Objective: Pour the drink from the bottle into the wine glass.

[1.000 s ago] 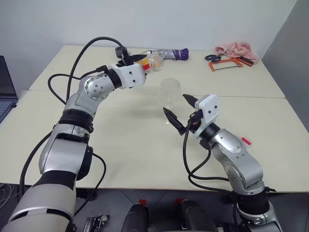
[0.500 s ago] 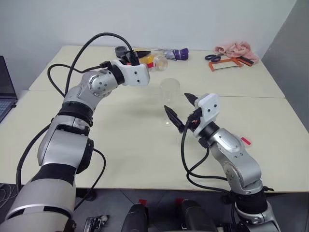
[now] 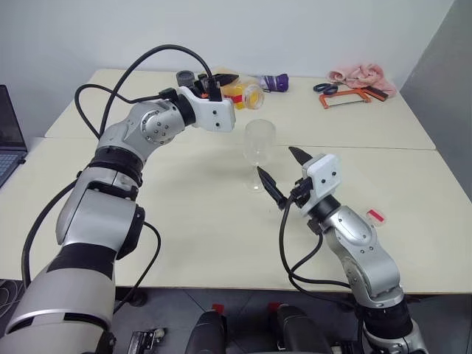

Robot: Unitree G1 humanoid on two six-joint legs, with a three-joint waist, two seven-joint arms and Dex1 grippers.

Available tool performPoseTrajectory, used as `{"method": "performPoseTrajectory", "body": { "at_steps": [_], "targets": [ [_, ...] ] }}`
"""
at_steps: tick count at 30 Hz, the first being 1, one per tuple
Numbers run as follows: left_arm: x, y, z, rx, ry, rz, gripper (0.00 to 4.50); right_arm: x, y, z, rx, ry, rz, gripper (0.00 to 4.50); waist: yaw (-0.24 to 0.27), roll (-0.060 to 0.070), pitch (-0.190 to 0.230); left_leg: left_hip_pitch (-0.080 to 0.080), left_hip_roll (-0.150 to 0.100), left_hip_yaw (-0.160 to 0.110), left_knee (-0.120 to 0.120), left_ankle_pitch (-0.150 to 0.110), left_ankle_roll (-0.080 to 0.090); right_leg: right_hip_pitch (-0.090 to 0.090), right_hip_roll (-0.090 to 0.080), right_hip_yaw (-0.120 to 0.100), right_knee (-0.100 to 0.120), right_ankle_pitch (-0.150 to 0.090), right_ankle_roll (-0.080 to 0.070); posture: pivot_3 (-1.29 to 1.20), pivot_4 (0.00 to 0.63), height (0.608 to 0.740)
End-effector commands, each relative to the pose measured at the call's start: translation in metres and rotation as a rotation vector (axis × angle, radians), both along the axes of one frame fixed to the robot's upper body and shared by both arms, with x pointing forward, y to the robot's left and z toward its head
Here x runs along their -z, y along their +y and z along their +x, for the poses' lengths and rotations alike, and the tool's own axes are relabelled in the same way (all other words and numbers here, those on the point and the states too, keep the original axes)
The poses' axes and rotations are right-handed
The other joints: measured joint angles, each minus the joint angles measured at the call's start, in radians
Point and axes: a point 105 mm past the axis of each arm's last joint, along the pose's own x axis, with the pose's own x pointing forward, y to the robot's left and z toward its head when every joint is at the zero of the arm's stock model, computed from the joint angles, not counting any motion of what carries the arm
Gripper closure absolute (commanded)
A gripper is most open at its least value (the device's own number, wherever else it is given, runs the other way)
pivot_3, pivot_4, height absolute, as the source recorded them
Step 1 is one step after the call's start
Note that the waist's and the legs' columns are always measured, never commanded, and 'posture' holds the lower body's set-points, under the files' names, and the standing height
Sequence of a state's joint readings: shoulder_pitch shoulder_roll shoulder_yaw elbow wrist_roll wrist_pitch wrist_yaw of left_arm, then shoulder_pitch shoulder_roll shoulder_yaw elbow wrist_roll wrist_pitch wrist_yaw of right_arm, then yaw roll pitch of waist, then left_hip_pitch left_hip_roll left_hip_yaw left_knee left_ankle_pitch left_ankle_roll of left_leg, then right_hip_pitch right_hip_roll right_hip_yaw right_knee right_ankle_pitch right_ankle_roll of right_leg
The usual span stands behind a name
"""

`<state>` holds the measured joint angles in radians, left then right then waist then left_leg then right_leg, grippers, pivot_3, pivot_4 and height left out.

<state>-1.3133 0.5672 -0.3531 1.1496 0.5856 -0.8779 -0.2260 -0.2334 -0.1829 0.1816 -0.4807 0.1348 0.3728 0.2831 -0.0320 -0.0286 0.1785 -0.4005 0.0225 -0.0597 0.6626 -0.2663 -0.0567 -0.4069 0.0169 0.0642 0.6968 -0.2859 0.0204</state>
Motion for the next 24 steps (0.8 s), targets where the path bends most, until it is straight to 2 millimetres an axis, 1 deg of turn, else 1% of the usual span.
{"method": "performPoseTrajectory", "body": {
  "at_steps": [1,10,18,24],
  "targets": [
    [-0.031,-0.004,-0.005,0.021,-0.095,-0.017,2.81,-0.02,-0.009,-0.01,0.02,-0.094,0.035,0.0,0.0,0.0,0.0,0.0,0.0,0.0,0.0,0.0,0.0,0.0,0.0,0.0,0.0,0.0,0.0,0.0,0.15,0.74],
    [-0.033,-0.006,-0.005,0.019,-0.118,0.008,2.81,-0.025,-0.017,-0.019,0.024,-0.111,0.073,0.0,-0.001,0.0,0.0,0.0,0.0,0.0,0.0,0.0,0.0,0.0,0.0,0.0,0.0,0.0,0.0,0.0,0.15,0.74],
    [-0.035,-0.006,-0.006,0.022,-0.133,0.032,2.81,-0.023,-0.01,-0.028,-0.062,-0.098,0.063,0.0,0.0,0.0,0.0,0.0,0.0,0.0,0.0,0.0,0.0,0.0,0.0,0.0,0.0,0.0,0.0,0.0,0.15,0.74],
    [-0.036,-0.007,-0.006,0.025,-0.143,0.049,2.81,-0.021,-0.011,-0.034,-0.111,-0.09,0.043,0.0,0.0,0.0,0.0,0.0,0.0,0.0,0.0,0.0,0.0,0.0,0.0,0.0,0.001,0.0,0.0,0.0,0.15,0.74]
  ]
}}
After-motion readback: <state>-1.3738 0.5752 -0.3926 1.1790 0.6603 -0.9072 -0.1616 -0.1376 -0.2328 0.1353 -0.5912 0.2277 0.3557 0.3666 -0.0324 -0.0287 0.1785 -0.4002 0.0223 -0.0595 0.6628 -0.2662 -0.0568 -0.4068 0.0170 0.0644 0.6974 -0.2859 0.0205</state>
